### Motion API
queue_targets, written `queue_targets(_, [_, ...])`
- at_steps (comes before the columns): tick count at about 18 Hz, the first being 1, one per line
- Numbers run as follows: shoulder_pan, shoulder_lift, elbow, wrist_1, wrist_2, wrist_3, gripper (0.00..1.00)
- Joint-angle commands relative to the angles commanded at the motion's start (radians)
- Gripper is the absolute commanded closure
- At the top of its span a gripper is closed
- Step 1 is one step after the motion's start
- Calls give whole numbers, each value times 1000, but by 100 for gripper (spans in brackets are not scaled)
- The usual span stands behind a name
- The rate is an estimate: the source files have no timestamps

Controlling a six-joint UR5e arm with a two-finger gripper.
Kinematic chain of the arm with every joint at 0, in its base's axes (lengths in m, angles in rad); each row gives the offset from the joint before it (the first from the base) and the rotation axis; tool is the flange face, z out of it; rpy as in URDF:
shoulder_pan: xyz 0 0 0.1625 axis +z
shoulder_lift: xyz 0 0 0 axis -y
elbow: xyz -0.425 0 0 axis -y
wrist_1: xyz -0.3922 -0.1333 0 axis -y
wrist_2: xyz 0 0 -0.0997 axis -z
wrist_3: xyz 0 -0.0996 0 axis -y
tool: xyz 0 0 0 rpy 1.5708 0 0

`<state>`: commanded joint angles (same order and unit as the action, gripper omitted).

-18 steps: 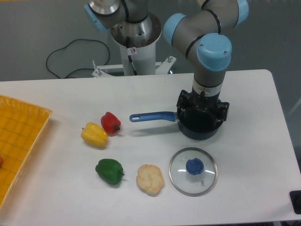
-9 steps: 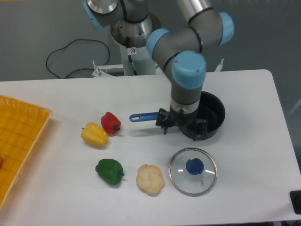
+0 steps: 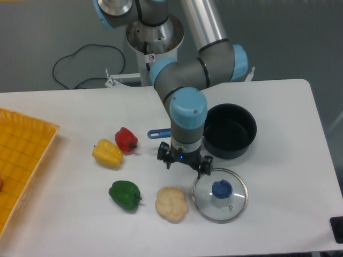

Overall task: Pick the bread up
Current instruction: 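Move the gripper over the round bread bun and lower it, then close the gripper on the bread bun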

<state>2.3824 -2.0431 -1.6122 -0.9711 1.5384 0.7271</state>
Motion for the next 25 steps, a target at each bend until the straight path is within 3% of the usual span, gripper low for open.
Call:
queue_targets(8, [-65,-51,3,32,57,0,8])
queue_targets(25, [-80,-111,14,91,104,5,19])
